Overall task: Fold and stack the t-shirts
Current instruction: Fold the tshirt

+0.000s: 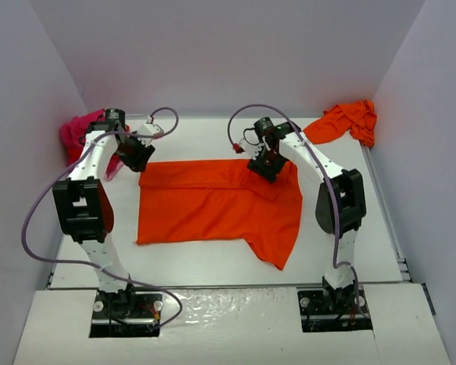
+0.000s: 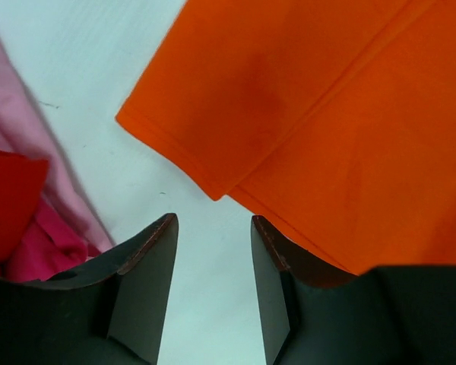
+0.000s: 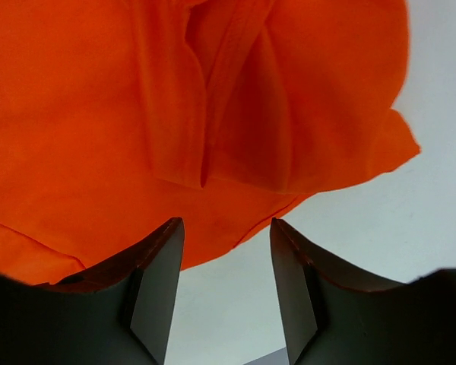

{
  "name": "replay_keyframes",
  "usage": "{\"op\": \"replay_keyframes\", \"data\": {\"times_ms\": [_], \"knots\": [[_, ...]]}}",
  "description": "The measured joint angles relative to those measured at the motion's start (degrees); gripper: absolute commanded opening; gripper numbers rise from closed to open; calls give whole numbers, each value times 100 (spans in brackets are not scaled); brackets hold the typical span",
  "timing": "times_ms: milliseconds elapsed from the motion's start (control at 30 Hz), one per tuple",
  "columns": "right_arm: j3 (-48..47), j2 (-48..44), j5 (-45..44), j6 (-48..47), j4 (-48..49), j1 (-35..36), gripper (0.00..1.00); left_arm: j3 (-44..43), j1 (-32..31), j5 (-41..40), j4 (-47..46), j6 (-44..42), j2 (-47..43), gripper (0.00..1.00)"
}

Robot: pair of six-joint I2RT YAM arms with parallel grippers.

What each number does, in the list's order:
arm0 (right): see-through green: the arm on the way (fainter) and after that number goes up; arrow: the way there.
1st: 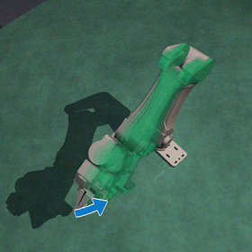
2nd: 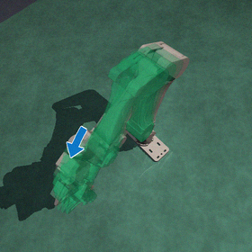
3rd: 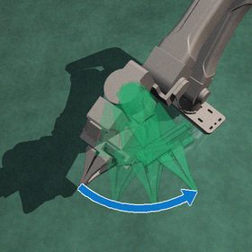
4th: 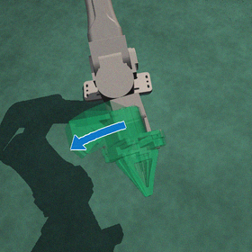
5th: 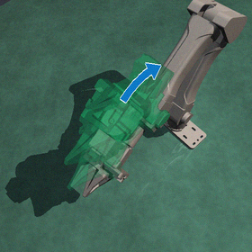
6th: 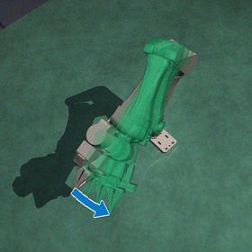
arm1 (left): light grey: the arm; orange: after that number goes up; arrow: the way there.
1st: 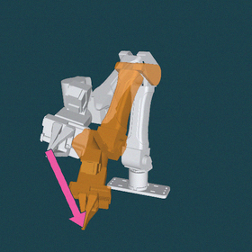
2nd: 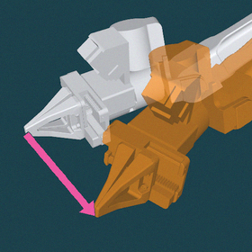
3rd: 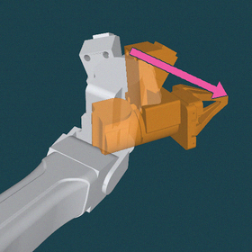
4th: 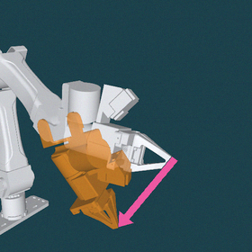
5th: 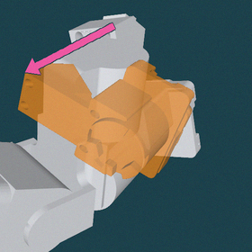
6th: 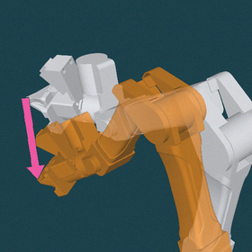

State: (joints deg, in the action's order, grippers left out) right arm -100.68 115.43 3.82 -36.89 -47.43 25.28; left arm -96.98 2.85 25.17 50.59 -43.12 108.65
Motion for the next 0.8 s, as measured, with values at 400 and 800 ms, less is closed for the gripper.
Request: {"op": "replay_keyframes", "data": {"times_ms": [400, 800], "knots": [[2317, -2355, -114, -89, -160, 134, 61, 2596, -361, -227, 976, -1252, -2401, 55], [3019, -2515, -450, 441, 398, 134, 61, 4602, -1355, -911, 1350, -1714, -3425, 55]]}}
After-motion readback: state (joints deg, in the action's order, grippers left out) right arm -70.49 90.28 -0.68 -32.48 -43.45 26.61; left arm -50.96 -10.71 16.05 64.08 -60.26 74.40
